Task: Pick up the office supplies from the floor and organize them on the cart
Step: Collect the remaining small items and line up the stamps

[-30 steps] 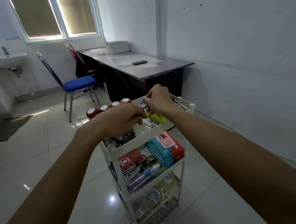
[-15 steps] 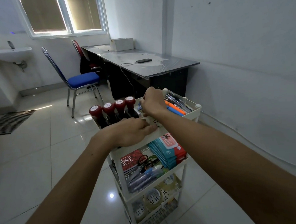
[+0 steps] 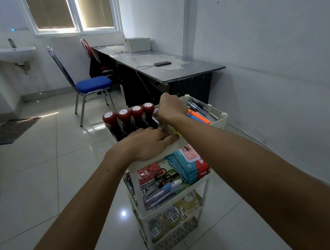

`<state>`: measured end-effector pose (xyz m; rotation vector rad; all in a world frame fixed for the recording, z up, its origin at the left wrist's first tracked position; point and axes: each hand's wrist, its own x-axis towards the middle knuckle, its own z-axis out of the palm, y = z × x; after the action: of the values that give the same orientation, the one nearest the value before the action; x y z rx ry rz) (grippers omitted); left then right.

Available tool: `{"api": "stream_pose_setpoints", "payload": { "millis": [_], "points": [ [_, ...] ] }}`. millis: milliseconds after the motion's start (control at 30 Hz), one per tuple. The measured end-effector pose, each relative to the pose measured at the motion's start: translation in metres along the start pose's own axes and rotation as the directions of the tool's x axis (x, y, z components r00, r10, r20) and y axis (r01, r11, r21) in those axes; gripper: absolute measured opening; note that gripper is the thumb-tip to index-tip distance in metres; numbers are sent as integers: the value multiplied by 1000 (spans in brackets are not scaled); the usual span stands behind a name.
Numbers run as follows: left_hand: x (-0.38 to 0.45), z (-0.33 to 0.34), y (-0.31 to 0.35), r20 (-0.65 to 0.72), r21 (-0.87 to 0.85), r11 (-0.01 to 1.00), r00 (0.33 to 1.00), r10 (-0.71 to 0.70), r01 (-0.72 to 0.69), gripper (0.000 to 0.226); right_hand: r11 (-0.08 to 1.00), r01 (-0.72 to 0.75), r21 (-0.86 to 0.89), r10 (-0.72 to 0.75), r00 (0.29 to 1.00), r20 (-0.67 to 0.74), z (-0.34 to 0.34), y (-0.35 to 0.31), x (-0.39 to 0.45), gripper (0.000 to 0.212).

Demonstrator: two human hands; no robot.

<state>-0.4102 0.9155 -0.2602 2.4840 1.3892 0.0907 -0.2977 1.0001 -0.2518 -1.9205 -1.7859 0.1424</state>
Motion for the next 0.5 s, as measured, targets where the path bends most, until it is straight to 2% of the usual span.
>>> {"api": "stream_pose_setpoints", "payload": {
  "millis": [200, 300, 367, 500],
  "points": [
    [-1, -1, 4, -2, -33, 999, 1000, -5, 5, 61, 998, -51, -22, 50, 999, -22, -21, 16, 7, 22],
    [3, 0, 5, -40, -6, 1000, 999, -7, 6, 55, 997, -71, 32, 70, 997, 37, -21, 25, 9, 30],
    [6, 0, 9, -85, 39, 999, 996, -6, 10, 59, 993, -76, 86, 69, 994, 81, -16, 28, 9, 32],
    [16, -1, 14, -97, 38, 999, 995, 1, 2, 53, 983, -68, 172, 41, 987, 157, -8, 29, 9, 51]
  ]
}}
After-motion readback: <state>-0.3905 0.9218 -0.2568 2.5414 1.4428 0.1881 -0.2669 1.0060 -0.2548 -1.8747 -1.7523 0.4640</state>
